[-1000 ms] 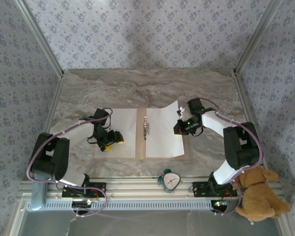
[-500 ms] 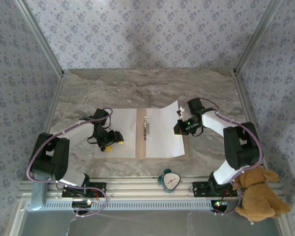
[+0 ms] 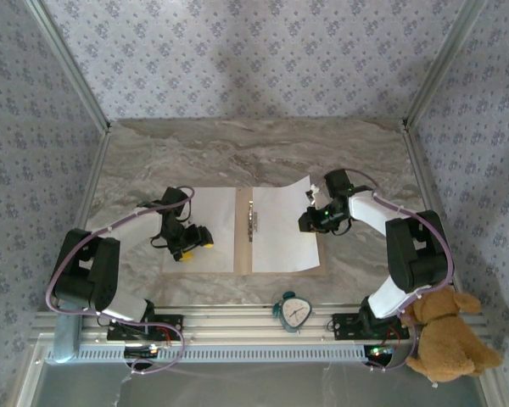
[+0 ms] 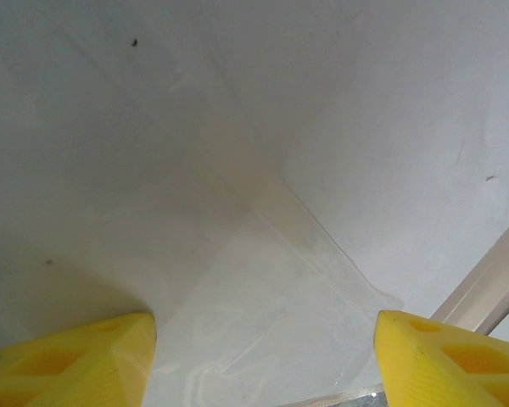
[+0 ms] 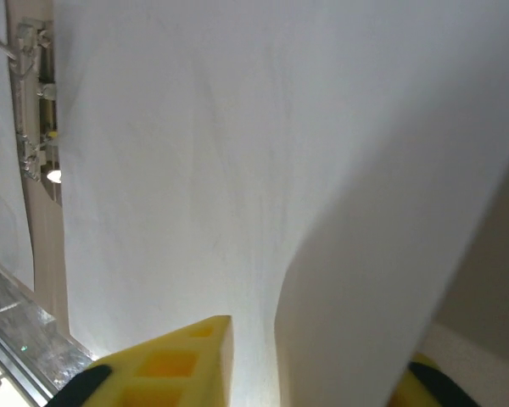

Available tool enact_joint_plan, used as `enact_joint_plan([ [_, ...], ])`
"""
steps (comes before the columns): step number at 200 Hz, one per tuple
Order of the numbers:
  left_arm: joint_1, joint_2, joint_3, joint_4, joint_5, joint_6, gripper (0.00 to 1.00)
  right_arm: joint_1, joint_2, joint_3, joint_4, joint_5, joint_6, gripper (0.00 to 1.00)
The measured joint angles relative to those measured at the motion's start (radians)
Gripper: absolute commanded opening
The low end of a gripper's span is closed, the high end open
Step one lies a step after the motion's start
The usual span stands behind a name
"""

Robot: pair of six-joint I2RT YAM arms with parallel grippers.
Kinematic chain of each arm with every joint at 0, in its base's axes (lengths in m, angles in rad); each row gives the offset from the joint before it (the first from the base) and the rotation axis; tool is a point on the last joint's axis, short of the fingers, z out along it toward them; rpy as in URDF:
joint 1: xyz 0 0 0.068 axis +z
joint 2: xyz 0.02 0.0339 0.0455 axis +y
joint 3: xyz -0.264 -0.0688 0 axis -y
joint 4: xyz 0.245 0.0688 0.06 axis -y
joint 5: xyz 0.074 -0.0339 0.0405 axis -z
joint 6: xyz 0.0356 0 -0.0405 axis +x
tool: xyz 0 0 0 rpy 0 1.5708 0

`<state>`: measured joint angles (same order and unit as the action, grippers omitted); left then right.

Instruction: Put the files into the folder

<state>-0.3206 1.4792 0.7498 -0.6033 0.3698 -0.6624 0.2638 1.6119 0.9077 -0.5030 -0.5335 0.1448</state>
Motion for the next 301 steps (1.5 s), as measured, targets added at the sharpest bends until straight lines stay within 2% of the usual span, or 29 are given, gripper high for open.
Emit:
enact_joint_plan([
  [72,0.000,0.000,0.000,0.000,0.000,0.000,0.70,0.000,0.038,0.034,-0.050,0.048,-0.003,0.39],
  [123,0.000,0.000,0.000,0.000,0.000,0.000,0.70,-0.001,0.039,0.074,-0.117,0.091,-0.002,0.60],
  [254,0.000,0.000,0.000,-0.003,0.000,0.000,0.70,-0.027,0.037,0.150,-0.270,0.209,0.008,0.73],
  [278,0.000,0.000,0.000,-0.003,0.000,0.000,0.70,-0.037,0.007,0.167,-0.305,0.217,0.008,0.74],
  [301,0.000,0.000,0.000,-0.004,0.000,0.000,0.70,-0.040,-0.059,0.167,-0.310,0.188,0.009,0.80],
])
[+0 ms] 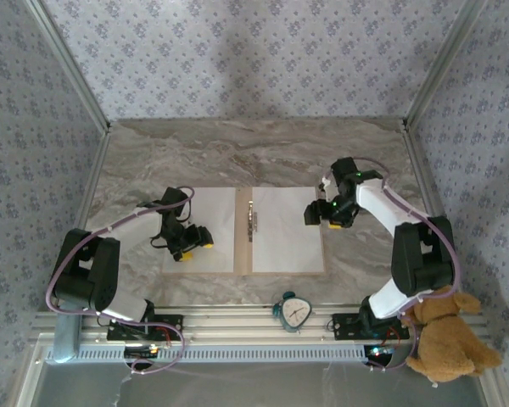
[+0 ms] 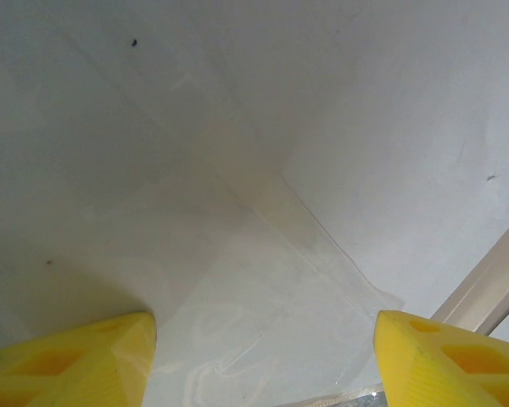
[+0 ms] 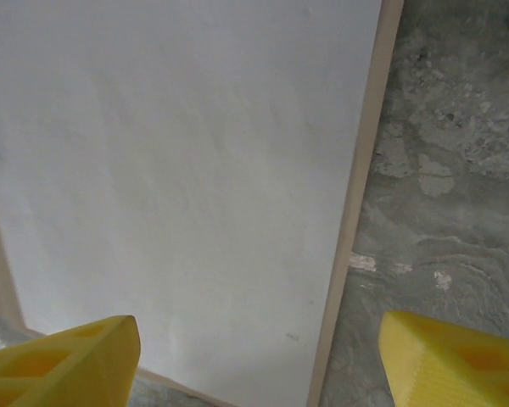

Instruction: Put the files into the folder

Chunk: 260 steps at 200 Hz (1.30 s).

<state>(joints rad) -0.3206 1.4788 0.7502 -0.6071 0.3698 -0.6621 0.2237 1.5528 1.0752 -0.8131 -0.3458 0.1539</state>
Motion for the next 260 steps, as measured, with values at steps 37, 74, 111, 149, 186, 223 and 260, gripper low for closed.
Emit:
enact_joint_plan([
  [37,0.000,-0.010,0.007,-0.024,0.000,0.000,0.72,0.004,-0.137,-0.028,0.051,-0.105,0.035,0.80],
  [74,-0.002,-0.039,0.049,-0.079,0.004,0.000,0.81,0.020,-0.230,-0.115,0.123,-0.168,0.106,0.78],
  [111,-0.033,-0.081,0.132,-0.106,0.004,0.000,0.84,0.058,-0.290,-0.230,0.222,-0.192,0.199,0.78],
  [149,-0.097,-0.091,0.205,-0.092,0.003,0.000,0.84,0.098,-0.304,-0.306,0.308,-0.192,0.263,0.77],
  [186,-0.144,-0.070,0.259,-0.025,-0.004,0.026,0.82,0.155,-0.304,-0.351,0.375,-0.185,0.308,0.77],
  [223,-0.166,0.025,0.339,0.097,-0.021,0.078,0.76,0.238,-0.304,-0.351,0.404,-0.156,0.311,0.78],
  [260,-0.166,0.183,0.498,0.135,0.010,0.158,0.79,0.266,-0.304,-0.356,0.444,-0.108,0.323,0.77],
])
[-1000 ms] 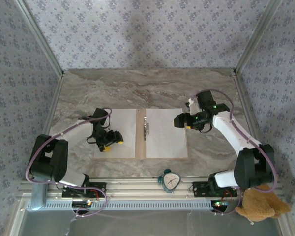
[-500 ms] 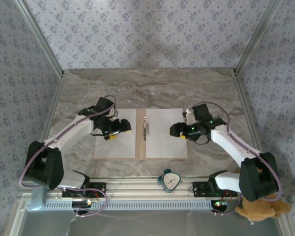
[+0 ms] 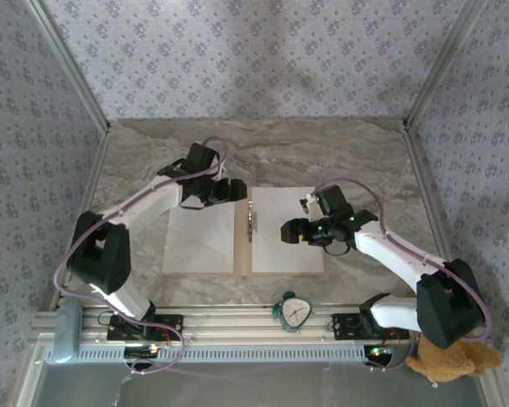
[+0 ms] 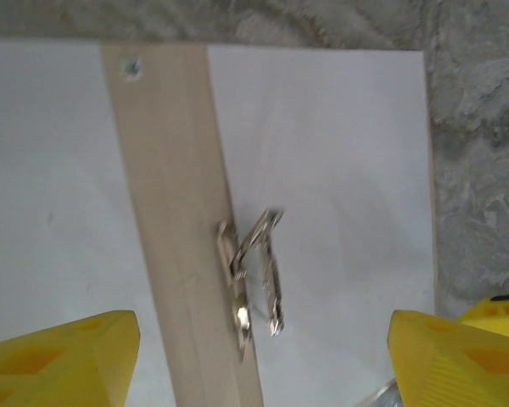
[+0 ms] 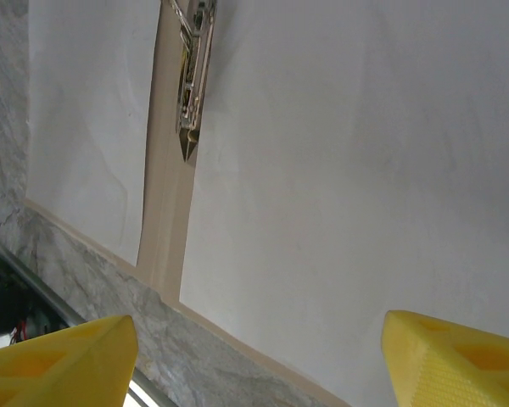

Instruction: Put the files into the folder

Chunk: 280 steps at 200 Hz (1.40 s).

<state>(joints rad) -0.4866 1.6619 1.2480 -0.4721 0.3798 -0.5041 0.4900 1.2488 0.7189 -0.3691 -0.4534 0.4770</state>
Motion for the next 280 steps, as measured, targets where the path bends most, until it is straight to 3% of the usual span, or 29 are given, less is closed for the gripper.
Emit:
enact_joint_plan([
  [82,0.000,0.244,0.192,0.024,0.070,0.137,0.87,0.087,-0.005,-0.051,0.075,0.116,0.006,0.77],
  [130,0.000,0.330,0.220,0.042,0.170,0.148,0.83,0.098,-0.021,-0.087,0.102,0.188,0.011,0.76],
  [197,-0.025,0.351,0.225,0.066,0.259,0.148,0.78,0.089,-0.045,-0.129,0.127,0.227,0.032,0.75],
  [280,-0.050,0.315,0.139,0.070,0.285,0.145,0.75,0.057,-0.045,-0.150,0.166,0.225,0.041,0.75],
])
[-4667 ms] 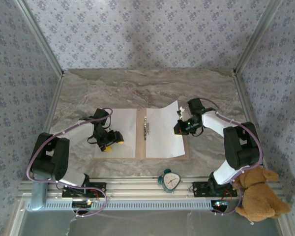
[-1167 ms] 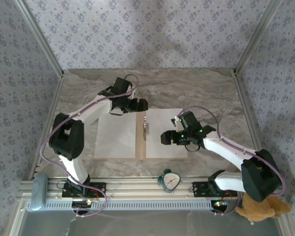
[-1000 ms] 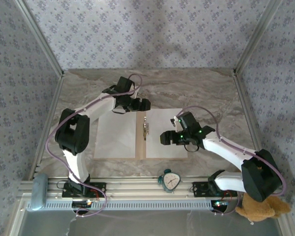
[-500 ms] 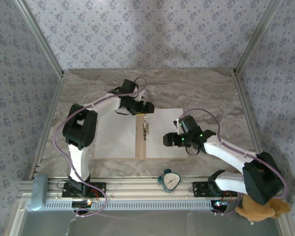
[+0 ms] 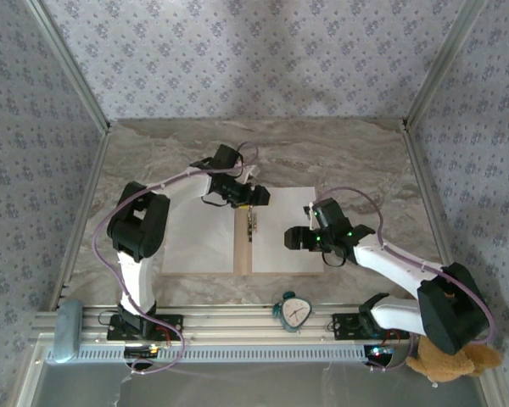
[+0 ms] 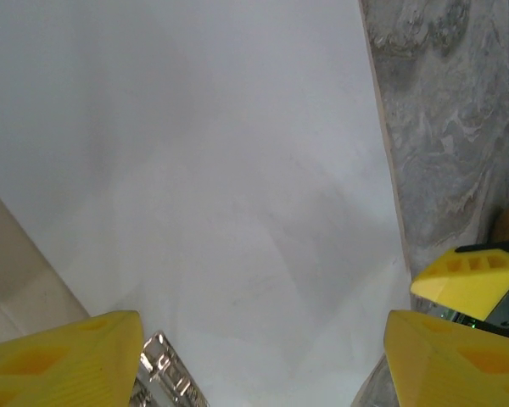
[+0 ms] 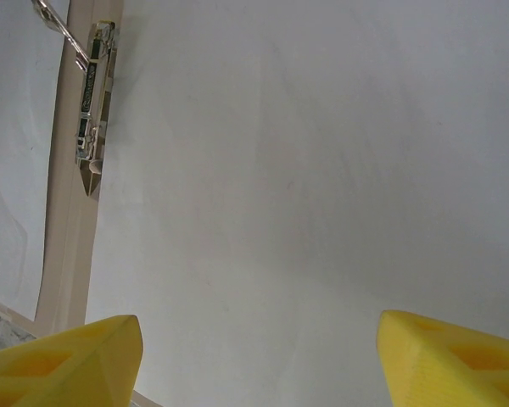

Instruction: Put the files into the folder

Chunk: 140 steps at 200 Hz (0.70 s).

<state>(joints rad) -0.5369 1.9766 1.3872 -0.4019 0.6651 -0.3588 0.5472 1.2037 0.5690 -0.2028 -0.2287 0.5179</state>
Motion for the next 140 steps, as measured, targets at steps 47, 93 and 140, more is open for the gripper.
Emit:
enact_joint_plan([
  [47,-0.012,-0.066,-0.078,0.028,0.000,-0.014,0.74,-0.010,0.001,-0.002,0.017,-0.018,0.008,0.74],
  [93,-0.042,-0.097,-0.151,0.062,0.000,-0.031,0.72,-0.011,0.003,-0.002,0.024,-0.023,0.010,0.74],
  [140,-0.045,-0.205,-0.165,0.021,-0.064,-0.035,0.74,-0.011,0.008,-0.002,0.028,-0.030,0.010,0.74],
])
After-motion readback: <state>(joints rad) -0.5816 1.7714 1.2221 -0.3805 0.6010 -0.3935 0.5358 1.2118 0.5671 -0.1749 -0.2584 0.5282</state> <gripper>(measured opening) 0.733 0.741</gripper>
